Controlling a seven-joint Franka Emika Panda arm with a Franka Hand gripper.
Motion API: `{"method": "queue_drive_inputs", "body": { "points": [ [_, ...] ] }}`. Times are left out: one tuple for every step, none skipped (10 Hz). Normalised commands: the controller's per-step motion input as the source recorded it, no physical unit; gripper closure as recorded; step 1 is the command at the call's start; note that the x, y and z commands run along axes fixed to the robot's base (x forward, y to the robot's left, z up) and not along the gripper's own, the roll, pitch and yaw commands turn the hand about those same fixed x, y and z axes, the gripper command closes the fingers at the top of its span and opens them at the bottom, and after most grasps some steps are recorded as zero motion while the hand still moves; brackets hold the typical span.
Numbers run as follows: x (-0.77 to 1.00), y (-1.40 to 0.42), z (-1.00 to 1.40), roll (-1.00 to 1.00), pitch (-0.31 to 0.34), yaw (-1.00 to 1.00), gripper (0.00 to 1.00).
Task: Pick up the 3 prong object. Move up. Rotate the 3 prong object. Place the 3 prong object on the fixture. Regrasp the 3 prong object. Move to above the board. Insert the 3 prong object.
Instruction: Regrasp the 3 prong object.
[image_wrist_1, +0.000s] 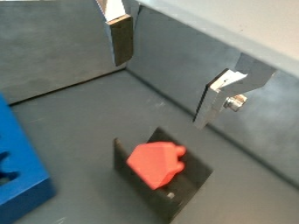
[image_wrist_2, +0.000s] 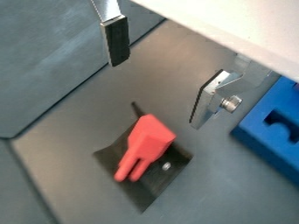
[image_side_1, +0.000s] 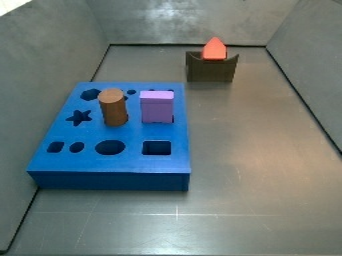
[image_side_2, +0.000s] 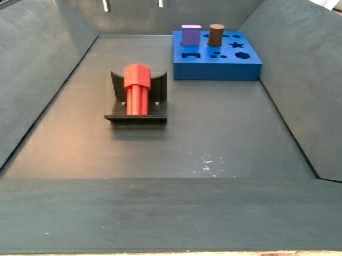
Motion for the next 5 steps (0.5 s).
{"method": "queue_drive_inputs", "body": {
  "points": [
    [0.02, -0.02, -0.01, 1.00, 0.045, 0.04, 0.00],
    [0.05, -0.03, -0.01, 1.00, 0.060, 0.05, 0.00],
    [0.06, -0.03, -0.01, 1.00, 0.069, 0.05, 0.00],
    [0.07, -0.03, -0.01, 1.00, 0.090, 0.06, 0.00],
    [0.09, -0.03, -0.01, 1.00, 0.109, 0.07, 0.00]
  ]
}}
